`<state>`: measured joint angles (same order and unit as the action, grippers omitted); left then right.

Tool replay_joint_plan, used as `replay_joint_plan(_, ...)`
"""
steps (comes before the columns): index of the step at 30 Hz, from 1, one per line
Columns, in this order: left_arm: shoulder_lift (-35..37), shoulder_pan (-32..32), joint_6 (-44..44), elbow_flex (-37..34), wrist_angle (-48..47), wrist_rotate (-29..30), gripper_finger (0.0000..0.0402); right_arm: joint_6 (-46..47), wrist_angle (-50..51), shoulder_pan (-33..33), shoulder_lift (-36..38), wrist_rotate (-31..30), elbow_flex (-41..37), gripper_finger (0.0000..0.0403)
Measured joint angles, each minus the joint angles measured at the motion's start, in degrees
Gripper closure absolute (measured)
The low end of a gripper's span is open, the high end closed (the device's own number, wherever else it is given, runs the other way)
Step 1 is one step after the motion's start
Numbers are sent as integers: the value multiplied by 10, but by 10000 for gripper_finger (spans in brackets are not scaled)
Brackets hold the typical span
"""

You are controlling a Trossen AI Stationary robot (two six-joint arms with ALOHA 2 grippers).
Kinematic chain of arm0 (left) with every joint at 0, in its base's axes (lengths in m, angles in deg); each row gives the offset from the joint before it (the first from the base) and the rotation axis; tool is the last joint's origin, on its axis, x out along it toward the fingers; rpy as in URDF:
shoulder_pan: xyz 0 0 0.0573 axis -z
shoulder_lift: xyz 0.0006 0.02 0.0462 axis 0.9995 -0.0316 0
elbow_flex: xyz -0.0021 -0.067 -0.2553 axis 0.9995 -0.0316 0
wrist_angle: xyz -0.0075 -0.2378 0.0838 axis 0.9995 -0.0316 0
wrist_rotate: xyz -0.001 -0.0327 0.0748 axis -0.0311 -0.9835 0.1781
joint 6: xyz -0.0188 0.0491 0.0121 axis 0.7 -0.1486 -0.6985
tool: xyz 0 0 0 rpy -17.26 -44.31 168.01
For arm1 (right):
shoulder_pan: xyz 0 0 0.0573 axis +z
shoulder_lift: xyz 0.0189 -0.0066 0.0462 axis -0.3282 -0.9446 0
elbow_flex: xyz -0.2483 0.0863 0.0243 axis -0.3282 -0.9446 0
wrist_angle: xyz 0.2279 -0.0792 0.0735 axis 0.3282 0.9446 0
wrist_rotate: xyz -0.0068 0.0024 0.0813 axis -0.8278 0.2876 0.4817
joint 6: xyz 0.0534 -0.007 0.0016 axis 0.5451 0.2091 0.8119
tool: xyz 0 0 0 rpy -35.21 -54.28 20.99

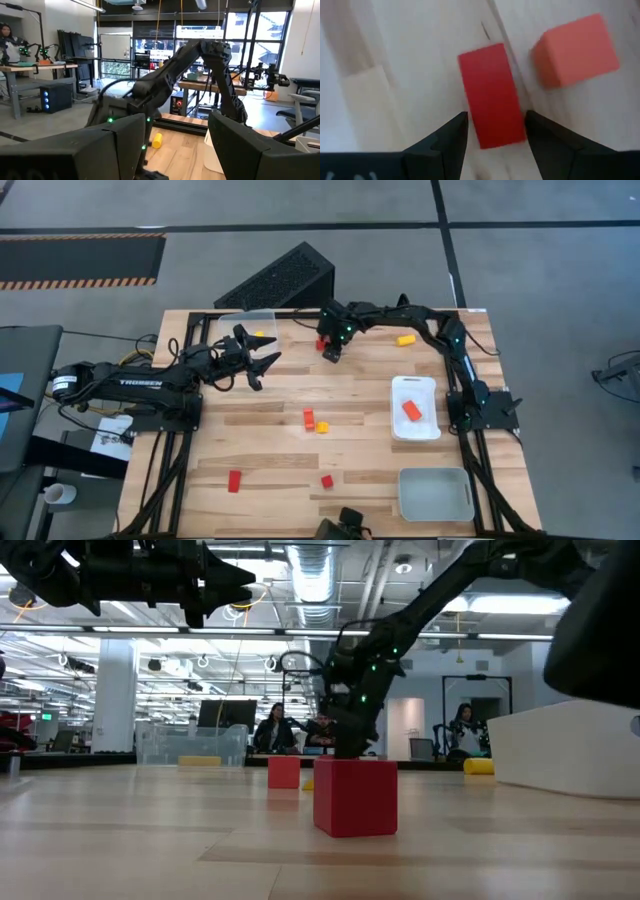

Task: Sort & place blocks by color
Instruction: Put the top red block into the gray bin

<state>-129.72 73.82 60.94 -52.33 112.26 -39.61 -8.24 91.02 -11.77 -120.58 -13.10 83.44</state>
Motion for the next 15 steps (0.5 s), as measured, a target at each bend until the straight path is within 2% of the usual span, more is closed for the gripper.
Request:
replay_joint_plan(10,0,0,0,0,-2,0,194,-4,50,36,6,-1,0,180)
replay_joint_plan(15,0,0,0,0,-2,1,194,17,47,54,6,-41,-1,180)
